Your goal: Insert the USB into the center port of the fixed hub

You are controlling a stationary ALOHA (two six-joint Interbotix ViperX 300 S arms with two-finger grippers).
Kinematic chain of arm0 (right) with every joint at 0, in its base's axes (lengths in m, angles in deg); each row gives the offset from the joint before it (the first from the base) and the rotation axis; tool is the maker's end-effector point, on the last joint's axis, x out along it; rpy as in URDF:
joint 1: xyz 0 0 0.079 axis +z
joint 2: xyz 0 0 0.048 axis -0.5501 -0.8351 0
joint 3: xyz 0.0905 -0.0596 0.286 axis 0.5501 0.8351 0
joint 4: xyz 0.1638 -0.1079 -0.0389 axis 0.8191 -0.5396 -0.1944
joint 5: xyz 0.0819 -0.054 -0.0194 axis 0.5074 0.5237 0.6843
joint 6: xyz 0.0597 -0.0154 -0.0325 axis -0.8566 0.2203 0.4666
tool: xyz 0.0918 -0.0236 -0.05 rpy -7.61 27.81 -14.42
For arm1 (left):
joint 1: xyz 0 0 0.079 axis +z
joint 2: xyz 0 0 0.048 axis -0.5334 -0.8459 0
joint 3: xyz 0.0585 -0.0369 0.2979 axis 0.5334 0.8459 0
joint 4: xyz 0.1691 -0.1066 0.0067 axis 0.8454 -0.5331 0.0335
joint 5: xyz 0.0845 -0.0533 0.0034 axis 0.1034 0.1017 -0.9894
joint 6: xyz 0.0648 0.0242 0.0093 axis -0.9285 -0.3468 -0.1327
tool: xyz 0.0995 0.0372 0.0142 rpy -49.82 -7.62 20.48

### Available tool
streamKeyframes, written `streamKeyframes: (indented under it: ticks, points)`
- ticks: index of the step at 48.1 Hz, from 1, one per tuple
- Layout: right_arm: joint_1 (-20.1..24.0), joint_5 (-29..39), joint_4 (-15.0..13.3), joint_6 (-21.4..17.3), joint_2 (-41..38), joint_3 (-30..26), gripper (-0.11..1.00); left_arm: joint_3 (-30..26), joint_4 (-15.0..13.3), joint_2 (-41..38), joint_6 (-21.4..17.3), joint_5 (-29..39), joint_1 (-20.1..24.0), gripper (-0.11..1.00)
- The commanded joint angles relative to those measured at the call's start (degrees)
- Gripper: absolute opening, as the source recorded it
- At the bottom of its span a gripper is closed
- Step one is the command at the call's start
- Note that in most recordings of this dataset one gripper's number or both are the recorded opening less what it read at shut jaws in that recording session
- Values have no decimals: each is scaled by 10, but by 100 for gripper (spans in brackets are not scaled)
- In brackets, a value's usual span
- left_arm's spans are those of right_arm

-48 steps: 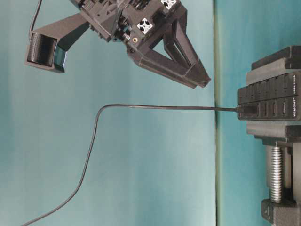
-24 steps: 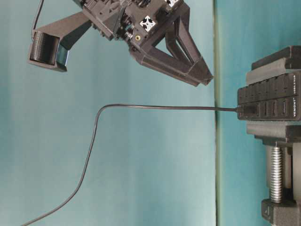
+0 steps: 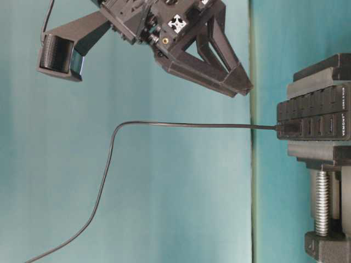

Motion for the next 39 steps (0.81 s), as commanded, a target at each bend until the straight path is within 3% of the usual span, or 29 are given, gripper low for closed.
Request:
streamKeyframes:
  ticks: [1,39]
  points:
    - [-1,-4,0,-5,16,-4,70,-6,1,-4,1,-3,2,1]
    - [-5,-20,1,-4,31,12,70,-6,1,-4,2,-2,2,1]
